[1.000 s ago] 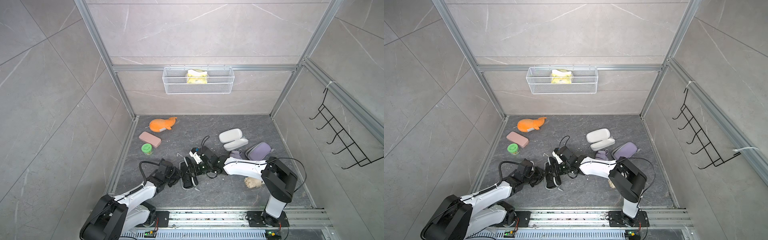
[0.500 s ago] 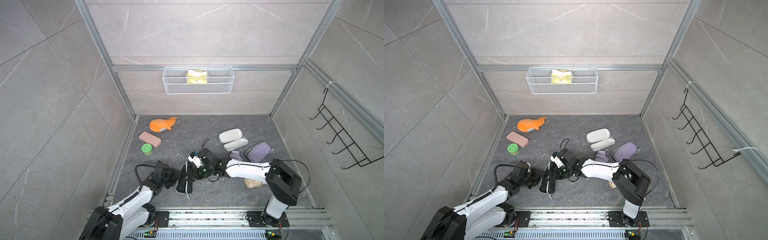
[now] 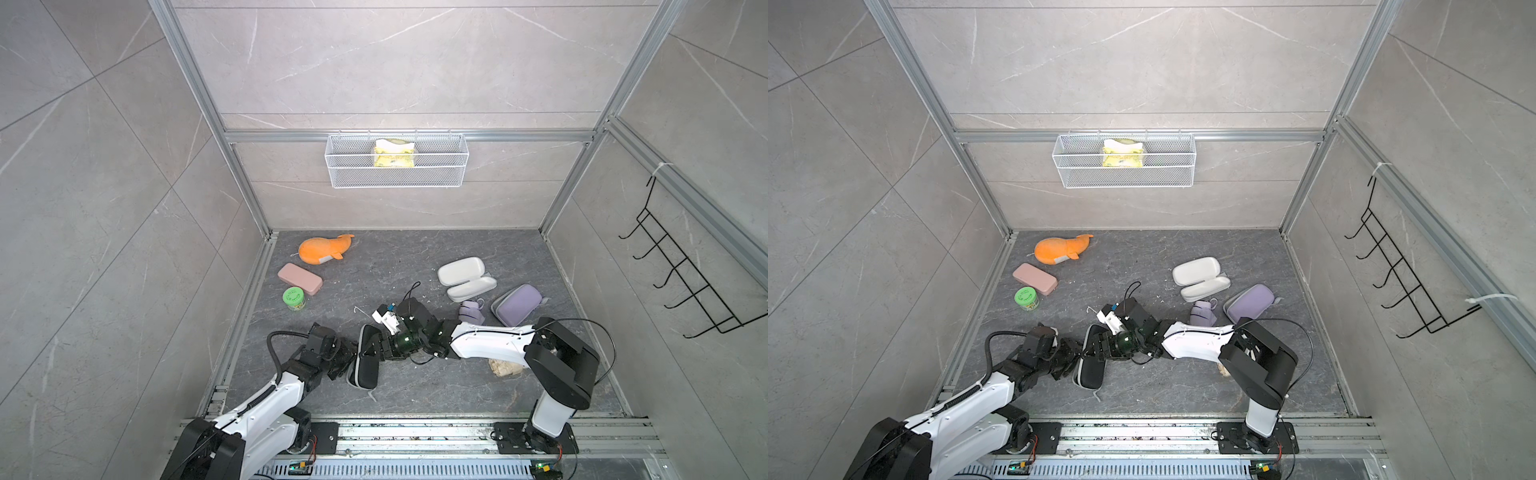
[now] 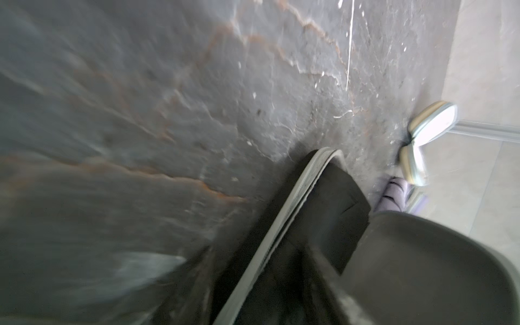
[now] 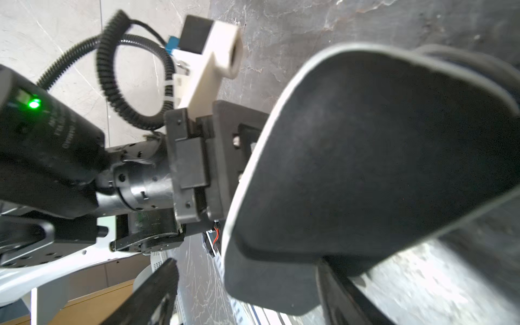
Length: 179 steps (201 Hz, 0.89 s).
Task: Put umbrellas into zippered umbrella sleeves
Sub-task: Close the umbrella sleeve at the center of the board.
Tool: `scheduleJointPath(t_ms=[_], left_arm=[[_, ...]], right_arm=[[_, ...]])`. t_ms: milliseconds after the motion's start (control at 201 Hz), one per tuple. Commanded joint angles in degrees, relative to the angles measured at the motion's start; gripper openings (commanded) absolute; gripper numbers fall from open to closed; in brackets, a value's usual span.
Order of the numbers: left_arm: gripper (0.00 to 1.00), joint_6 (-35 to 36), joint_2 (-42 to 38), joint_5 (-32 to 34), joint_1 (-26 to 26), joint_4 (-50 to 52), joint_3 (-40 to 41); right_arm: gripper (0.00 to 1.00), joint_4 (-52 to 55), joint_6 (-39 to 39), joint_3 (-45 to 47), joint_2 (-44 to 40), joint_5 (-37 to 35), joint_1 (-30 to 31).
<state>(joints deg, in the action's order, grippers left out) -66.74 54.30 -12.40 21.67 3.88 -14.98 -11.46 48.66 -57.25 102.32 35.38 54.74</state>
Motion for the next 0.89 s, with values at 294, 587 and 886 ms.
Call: scheduleJointPath(t_ms=[294, 587, 886], left_arm=[[0.85, 6.69, -10.35, -1.91, -8.4, 18.41, -7.8], [0.99, 9.99, -16.42, -2.36, -9.55, 20.27, -10.08], [0.99, 10.72, -13.19, -5.44, -9.02, 17.54, -6.82]], right_arm=[[0.78, -0.92, 1.49, -1.22, 4.35, -1.02, 0.45], [0.69, 7.07, 1.4, -5.24, 4.36, -6.41, 0.46], [0.5, 19.67, 0.47, -14.81, 9.71, -16.0, 2.27]])
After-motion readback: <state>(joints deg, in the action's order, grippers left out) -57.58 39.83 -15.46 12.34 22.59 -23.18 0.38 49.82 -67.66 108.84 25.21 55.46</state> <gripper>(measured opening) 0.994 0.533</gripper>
